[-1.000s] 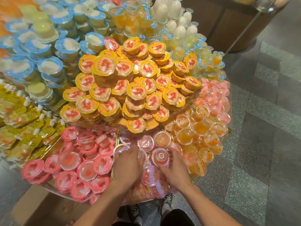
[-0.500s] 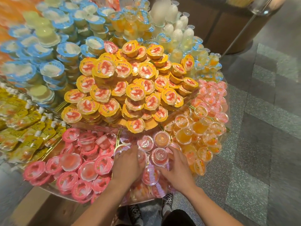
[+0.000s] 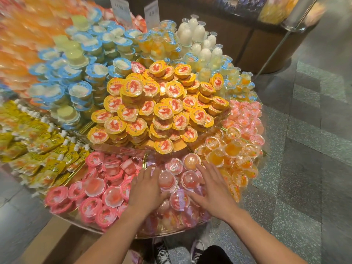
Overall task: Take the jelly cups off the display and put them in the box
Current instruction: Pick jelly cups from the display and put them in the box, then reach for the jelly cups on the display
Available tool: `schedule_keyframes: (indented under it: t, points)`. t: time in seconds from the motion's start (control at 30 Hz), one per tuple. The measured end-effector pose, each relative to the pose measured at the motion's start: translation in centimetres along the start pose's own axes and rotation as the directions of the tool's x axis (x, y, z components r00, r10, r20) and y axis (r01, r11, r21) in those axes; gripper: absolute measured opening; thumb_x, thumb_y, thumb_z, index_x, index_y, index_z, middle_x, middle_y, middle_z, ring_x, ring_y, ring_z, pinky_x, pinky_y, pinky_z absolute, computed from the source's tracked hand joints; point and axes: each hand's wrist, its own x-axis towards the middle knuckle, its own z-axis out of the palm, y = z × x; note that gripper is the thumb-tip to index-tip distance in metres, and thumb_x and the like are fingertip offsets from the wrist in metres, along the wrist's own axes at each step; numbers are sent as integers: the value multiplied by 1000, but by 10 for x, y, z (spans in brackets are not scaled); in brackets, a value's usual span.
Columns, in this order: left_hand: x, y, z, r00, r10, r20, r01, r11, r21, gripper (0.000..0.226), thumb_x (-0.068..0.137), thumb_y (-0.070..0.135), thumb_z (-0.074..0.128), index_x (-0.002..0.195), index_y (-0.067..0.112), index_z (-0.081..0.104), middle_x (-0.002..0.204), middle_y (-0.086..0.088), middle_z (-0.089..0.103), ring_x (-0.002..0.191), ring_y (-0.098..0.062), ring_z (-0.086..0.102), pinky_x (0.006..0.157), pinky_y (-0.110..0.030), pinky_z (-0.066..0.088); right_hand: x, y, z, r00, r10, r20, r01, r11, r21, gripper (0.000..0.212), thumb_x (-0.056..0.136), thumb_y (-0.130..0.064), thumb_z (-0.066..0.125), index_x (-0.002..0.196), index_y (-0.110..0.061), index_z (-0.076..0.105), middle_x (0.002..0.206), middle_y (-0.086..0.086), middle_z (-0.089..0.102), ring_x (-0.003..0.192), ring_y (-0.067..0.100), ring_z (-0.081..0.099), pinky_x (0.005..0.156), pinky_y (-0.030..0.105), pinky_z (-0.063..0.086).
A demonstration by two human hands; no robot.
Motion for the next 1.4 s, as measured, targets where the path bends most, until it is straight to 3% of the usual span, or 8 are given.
schedule_keyframes:
  t: [0.4,0.63,0.73,0.93,1.07,1.17,1.3,1.4]
  points:
    - [-78,-5,-9,981,-147,-126,147,989,-3,96,85,76,47,158,27,10,166,-7,14,153,-29,13,122,-53,19,-15,-30,-31,966,-239,103,252,957,-141,86,90,-77,39,160,-37,9,169,-5,-2,154,21,-12,126,47,8]
    - [-162,0,-1,934,-276,-228,287,958,16,103,78,87,15,159,22,20,165,-12,18,152,-35,15,120,-54,16,-48,-49,-21,901,-393,183,423,891,-168,94,82,-86,14,160,-34,8,169,0,-5,155,24,-10,125,49,7]
    - [-195,-1,6,922,-343,-177,350,937,5,94,88,81,29,160,24,9,167,-10,9,154,-33,7,122,-54,9,-61,-60,-11,870,-447,211,483,858,-176,83,91,-77,27,159,-32,15,169,2,2,155,26,-5,125,52,8]
    - [-246,-19,12,871,-466,-157,463,884,-61,94,87,81,33,159,28,6,167,-6,8,154,-30,4,123,-53,11,-80,-97,11,816,-497,296,552,822,-140,86,88,-81,29,157,-30,22,169,1,6,155,27,3,124,52,12]
    - [-274,-42,16,842,-518,-153,516,855,-50,92,88,79,33,159,28,5,167,-4,8,154,-28,2,124,-50,11,-88,-127,29,765,-550,336,618,774,-139,97,82,-88,15,159,-29,16,169,3,5,155,28,2,125,50,13]
    - [-294,-64,16,828,-544,-134,540,839,-69,91,89,79,34,159,28,6,168,-4,7,154,-27,1,124,-49,9,-96,-155,45,740,-574,350,645,753,-130,83,94,-71,36,160,-27,14,169,3,4,155,28,-1,125,49,10]
    - [-320,-106,18,837,-529,-139,531,847,-24,92,88,80,34,158,26,10,166,-3,14,153,-28,7,122,-49,13,-107,-195,76,738,-575,353,650,746,-143,104,81,-89,13,160,-21,20,168,8,9,155,31,2,125,50,10]
    - [-339,-142,19,859,-496,-129,497,867,-21,91,88,79,34,158,26,10,167,-4,12,153,-29,6,122,-49,11,-118,-222,104,767,-546,337,615,776,-142,101,79,-81,17,160,-20,21,167,9,11,154,32,6,123,42,6]
